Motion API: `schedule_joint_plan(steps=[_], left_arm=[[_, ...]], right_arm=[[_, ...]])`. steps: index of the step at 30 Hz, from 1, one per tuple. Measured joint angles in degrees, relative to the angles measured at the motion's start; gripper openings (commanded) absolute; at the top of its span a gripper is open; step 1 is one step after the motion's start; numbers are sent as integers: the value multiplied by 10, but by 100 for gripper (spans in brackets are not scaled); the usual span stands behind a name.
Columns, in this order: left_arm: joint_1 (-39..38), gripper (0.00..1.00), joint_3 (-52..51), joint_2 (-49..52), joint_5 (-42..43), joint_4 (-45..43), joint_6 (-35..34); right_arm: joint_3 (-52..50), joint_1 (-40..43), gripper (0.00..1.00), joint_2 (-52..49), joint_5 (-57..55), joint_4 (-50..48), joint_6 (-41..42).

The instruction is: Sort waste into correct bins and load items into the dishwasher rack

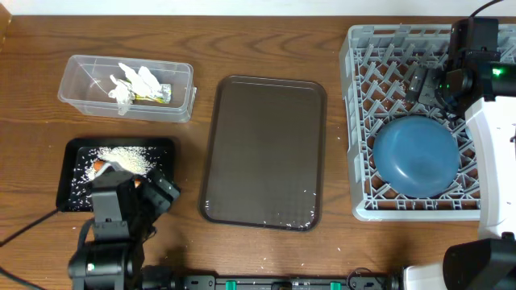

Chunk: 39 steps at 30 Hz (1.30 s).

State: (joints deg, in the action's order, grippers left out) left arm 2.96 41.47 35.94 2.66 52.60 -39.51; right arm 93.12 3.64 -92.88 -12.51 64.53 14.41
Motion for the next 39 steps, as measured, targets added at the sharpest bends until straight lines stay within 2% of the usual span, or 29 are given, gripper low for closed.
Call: schedule_joint_plan(steps=[6,13,20,27,31,35,39], left_arm=[[0,99,0,0,0,10,-10],[0,98,0,1,0,38,-2],[-3,98,-3,14,0,23,104],[-53,98,-103,-45,15,-111,218],[-70,98,-216,-126,39,-264,275],[-69,98,-301,-196,49,-389,295],[-69,98,-348,-218,52,-471,305]], right_arm=[[0,0,99,0,0,0,0],[0,0,99,0,0,0,0],[0,0,99,0,0,0,0],[0,0,99,0,0,0,0],[0,0,99,0,0,0,0],[0,0,99,0,0,0,0],[0,0,99,0,0,0,0]])
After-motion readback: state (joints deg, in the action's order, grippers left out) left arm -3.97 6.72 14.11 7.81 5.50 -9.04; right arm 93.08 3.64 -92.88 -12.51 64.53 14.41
